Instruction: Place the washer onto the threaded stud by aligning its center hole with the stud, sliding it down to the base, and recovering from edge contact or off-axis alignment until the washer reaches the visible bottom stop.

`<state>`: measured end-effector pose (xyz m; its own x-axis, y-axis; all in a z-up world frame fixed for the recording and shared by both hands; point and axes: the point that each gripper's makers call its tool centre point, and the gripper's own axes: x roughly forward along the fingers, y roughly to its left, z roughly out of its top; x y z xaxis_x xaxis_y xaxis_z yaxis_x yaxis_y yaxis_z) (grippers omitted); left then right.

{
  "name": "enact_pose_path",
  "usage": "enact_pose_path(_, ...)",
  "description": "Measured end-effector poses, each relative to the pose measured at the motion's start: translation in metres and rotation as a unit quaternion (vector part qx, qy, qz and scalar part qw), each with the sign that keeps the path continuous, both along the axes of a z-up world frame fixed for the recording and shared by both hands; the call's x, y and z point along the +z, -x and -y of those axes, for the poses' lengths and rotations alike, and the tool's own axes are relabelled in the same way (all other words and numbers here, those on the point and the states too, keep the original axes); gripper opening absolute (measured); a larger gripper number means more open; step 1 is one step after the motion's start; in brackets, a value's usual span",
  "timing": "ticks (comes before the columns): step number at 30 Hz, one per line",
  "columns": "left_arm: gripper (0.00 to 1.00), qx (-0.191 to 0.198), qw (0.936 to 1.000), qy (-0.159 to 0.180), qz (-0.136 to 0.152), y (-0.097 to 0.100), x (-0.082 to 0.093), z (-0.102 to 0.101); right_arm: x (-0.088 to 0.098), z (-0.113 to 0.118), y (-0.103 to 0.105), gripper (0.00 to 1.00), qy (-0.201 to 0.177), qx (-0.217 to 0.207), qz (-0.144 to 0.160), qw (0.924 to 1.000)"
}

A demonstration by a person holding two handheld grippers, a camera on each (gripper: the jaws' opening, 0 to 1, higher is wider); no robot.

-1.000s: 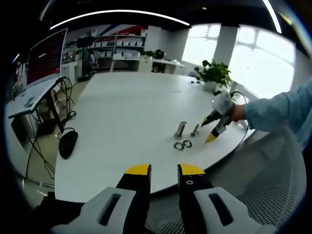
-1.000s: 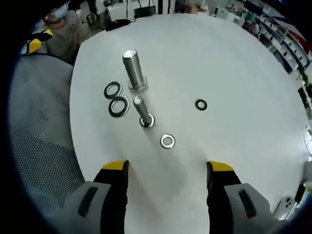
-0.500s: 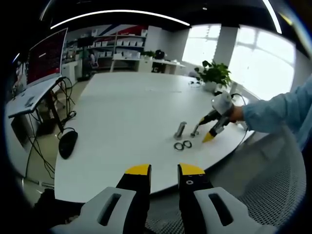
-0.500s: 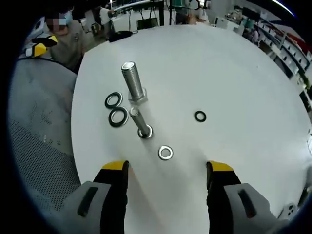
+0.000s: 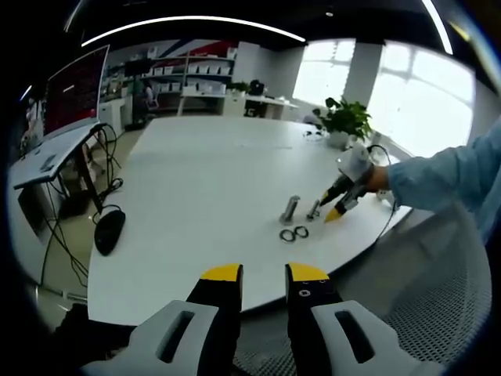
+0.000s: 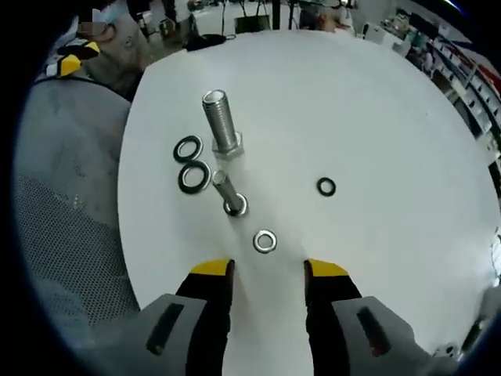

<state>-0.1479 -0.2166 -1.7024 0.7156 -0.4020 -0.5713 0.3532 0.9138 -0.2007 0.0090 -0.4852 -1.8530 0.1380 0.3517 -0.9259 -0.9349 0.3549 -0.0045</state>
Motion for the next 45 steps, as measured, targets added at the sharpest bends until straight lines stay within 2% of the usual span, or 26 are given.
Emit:
enact_pose_path(7, 0.19, 0.001, 1.0, 0.0, 0.0, 0.0, 0.0, 0.0, 0.0, -0.006, -0.001, 0.37, -0.006, 0.011, 0.002, 0.9999)
enact_pose_path(13, 0.19, 0.001, 1.0, 0.0, 0.0, 0.0, 0.0, 0.0, 0.0, -0.009, -0.004, 0.34, -0.019, -0.003, 0.008, 0.9998)
enact_pose_path(17, 0.19, 0.0, 1.0, 0.0, 0.0, 0.0, 0.0, 0.0, 0.001, -0.011, -0.004, 0.27, -0.026, -0.006, 0.014, 0.9995)
enact_pose_path(25, 0.19, 0.0, 1.0, 0.0, 0.0, 0.0, 0.0, 0.0, 0.0, -0.016, -0.001, 0.15, -0.025, 0.016, 0.022, 0.9993)
enact_pose_path(36, 0.19, -0.002, 1.0, 0.0, 0.0, 0.001, 0.0, 0.0, 0.0, -0.018, 0.0, 0.15, -0.028, 0.014, 0.022, 0.9993)
enact_pose_path(45, 0.19, -0.004, 1.0, 0.001, 0.0, 0.0, 0.0, 0.001, 0.01, -0.023, -0.004, 0.15, -0.037, 0.016, 0.039, 0.9984)
